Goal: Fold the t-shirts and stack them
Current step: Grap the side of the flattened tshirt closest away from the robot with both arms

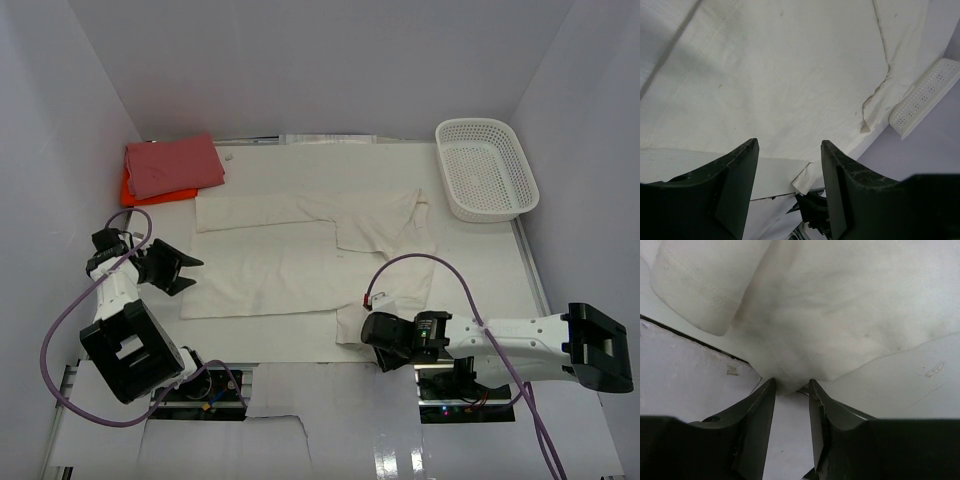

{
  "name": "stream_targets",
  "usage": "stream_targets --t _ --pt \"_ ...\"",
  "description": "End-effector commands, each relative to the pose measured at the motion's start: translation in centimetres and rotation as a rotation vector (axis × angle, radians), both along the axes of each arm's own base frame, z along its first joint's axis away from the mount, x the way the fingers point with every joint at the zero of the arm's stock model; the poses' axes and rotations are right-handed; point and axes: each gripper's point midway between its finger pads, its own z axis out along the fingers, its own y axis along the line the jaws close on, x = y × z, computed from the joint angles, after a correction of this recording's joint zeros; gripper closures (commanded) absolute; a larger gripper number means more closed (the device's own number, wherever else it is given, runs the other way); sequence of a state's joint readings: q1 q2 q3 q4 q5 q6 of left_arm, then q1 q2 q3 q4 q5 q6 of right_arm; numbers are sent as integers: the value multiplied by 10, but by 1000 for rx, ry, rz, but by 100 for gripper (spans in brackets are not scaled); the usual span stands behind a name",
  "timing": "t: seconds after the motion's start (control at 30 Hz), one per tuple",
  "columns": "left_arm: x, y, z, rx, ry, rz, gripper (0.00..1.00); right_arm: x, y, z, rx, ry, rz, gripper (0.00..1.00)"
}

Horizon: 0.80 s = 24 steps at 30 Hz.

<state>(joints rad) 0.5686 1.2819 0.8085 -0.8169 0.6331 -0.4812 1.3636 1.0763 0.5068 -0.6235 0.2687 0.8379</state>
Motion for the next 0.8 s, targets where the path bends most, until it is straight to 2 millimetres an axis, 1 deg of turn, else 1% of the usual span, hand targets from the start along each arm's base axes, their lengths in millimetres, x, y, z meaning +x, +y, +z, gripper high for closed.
stream_targets --t 0.0,0.07,0.1,0.17,0.27,0.37,0.43,0.53,0.57,0.63,0.7,0.73,0.77 --pt "-1 -2 6 -9 -34 -16 37 1 5 -7 3 -7 -10 62" --pt "-1 -2 6 -7 -34 -14 37 1 8 -6 23 -8 -1 72" --pt "-1 -1 6 -5 -33 -11 37 1 8 -6 26 -8 1 75" --pt "-2 -1 6 -3 -33 -9 37 1 11 -4 42 -8 7 92" --pt "-4 -1 5 -1 -29 -8 37 2 10 1 42 -17 0 92" --pt "-8 -2 3 -1 -17 -4 37 7 12 13 64 -41 -13 92" --pt "-13 -2 1 5 0 6 37 11 17 29 100 -67 -23 92" --pt "-20 -1 -2 14 27 26 37 21 22 46 136 -118 -34 92" --pt "-26 -1 -5 26 45 39 37 24 26 54 147 -130 -36 92" --pt "-31 -2 -4 34 45 57 37 30 28 56 135 -148 -38 92" --pt "-37 -3 -10 37 74 78 37 36 30 56 112 -161 -42 92" --pt "-41 -2 -12 46 105 92 39 37 31 55 102 -165 -40 92" --pt "-48 7 -21 86 171 117 39 40 32 53 82 -173 -44 92"
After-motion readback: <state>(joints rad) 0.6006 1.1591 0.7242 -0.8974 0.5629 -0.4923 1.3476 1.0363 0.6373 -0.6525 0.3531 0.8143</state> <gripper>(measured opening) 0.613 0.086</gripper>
